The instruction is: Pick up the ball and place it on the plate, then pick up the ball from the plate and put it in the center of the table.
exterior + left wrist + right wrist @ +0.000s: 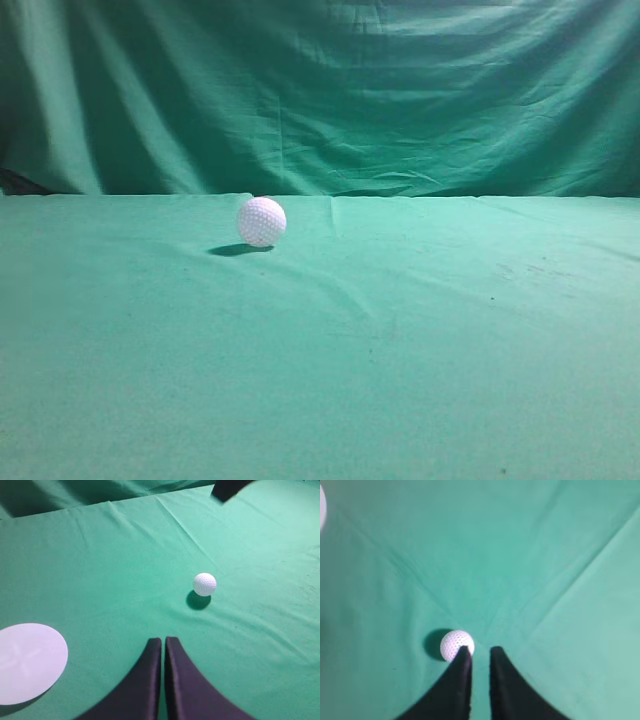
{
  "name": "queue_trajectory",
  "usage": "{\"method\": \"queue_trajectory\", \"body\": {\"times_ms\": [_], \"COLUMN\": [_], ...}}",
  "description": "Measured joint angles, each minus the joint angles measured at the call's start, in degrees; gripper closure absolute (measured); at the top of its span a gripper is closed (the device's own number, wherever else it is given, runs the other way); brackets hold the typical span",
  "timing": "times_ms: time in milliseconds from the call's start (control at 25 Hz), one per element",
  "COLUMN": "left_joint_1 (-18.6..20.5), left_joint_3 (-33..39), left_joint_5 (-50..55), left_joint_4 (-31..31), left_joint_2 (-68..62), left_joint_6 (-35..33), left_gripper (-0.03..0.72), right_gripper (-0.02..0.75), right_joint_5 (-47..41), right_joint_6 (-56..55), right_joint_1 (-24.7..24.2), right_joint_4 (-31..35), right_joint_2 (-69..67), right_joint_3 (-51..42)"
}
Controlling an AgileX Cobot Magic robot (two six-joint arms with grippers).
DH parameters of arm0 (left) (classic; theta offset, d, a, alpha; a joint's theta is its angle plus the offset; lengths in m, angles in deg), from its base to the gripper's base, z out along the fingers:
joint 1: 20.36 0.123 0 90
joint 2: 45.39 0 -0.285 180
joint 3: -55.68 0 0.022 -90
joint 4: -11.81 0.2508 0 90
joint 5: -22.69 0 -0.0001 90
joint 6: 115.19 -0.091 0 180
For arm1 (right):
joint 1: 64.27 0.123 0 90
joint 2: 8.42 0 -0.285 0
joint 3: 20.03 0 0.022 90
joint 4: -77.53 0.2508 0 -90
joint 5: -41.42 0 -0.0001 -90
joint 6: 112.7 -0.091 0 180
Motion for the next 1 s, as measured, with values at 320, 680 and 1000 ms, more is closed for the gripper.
{"method": "queue_trajectory", "body": {"times_ms": [320, 680, 1000], "left_joint_1": [0.00, 0.00, 0.00], "left_joint_3": [0.00, 0.77, 6.90], "left_joint_5": [-0.54, 5.48, 5.91], "left_joint_4": [-3.74, -4.43, -2.99], "left_joint_2": [0.24, 10.60, 16.21], "left_joint_6": [0.00, -2.38, -2.61], "left_gripper": [0.688, 0.688, 0.688], "right_gripper": [0.738, 0.738, 0.738], "right_joint_5": [-0.54, 5.17, 20.76], "right_joint_6": [-2.99, -5.33, -5.55], "right_joint_1": [0.00, 0.00, 0.00], "right_joint_4": [-2.91, -5.71, -4.31], "right_joint_2": [16.57, 41.78, 63.89], "right_joint_3": [-5.13, -35.74, -64.63]}}
